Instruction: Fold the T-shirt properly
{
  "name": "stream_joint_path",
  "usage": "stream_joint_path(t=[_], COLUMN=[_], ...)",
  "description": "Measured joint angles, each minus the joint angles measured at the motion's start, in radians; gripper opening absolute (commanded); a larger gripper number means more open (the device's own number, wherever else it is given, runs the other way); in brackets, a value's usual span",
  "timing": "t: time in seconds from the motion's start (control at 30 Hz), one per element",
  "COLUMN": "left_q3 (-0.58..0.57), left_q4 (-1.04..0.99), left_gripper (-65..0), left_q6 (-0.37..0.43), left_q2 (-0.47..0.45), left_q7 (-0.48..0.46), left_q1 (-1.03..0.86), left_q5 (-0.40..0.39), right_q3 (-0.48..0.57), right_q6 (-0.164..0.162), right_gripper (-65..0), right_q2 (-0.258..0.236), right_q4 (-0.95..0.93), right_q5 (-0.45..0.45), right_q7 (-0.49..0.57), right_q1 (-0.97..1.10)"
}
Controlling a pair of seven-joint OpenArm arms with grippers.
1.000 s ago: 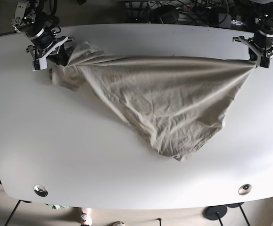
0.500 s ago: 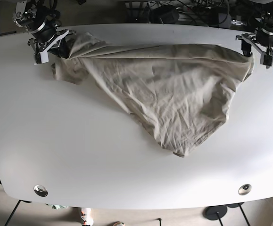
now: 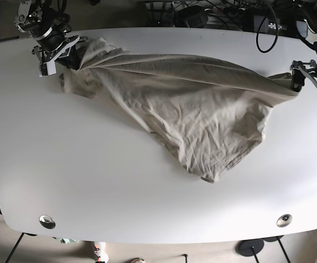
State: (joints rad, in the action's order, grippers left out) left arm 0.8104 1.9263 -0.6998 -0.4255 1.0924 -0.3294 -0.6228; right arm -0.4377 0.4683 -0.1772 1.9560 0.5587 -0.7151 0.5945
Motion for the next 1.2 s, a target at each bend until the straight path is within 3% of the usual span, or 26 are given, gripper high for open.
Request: stream_joint_path(t=[0.13, 0.3, 0.33, 0.43, 0.57, 0.87, 1.07, 1.13, 1.2], left_q3=[0.022, -0.042, -0.084, -0.130, -0.145, -0.132, -0.222, -0.245, -0.294], left_q4=[0.001, 0.003, 0.003, 0.009, 0.008, -0.008, -0.218, -0.303, -0.409], left_gripper=[-11.8, -11.9, -11.9, -11.9, -11.9, -11.9, -11.9, -11.9, -11.9], left_q6=[-0.001, 0.000, 0.003, -0.003, 0.002, 0.002, 0.003, 0.062, 0.110], left_q2=[-0.069, -0.093, -0.103, -0.099, -0.104, -0.059, 0.027, 0.027, 0.023], left_q7=[0.013, 0.002, 0.014, -0.007, 0.077, 0.113, 0.121, 0.118, 0.040], left_q1=[-0.158, -0.249, -0.261, -0.253, -0.239, 0.131, 0.407, 0.483, 0.547], left_q5=[-0.006, -0.020, 0.010, -0.037, -0.111, -0.112, -0.109, -0.109, -0.100], right_q3=[0.000, 0.000, 0.000, 0.000, -0.002, -0.002, -0.001, -0.001, -0.001], right_q6=[0.000, 0.000, 0.000, 0.000, 0.000, 0.000, 0.000, 0.000, 0.000], right_gripper=[-63.1, -63.1, -63.1, -63.1, -63.1, -63.1, -63.1, -63.1, -63.1], right_q2=[0.000, 0.000, 0.000, -0.001, 0.001, -0.001, 0.000, 0.000, 0.000], right_q4=[0.000, 0.000, 0.000, 0.000, 0.000, 0.000, 0.000, 0.000, 0.000], right_q5=[0.000, 0.000, 0.000, 0.001, 0.001, 0.000, 0.000, 0.000, 0.000], right_q7=[0.000, 0.000, 0.000, 0.001, 0.001, 0.000, 0.000, 0.000, 0.000], right_q1=[-0.007, -0.006, -0.004, -0.002, -0.002, -0.005, -0.008, -0.008, -0.007])
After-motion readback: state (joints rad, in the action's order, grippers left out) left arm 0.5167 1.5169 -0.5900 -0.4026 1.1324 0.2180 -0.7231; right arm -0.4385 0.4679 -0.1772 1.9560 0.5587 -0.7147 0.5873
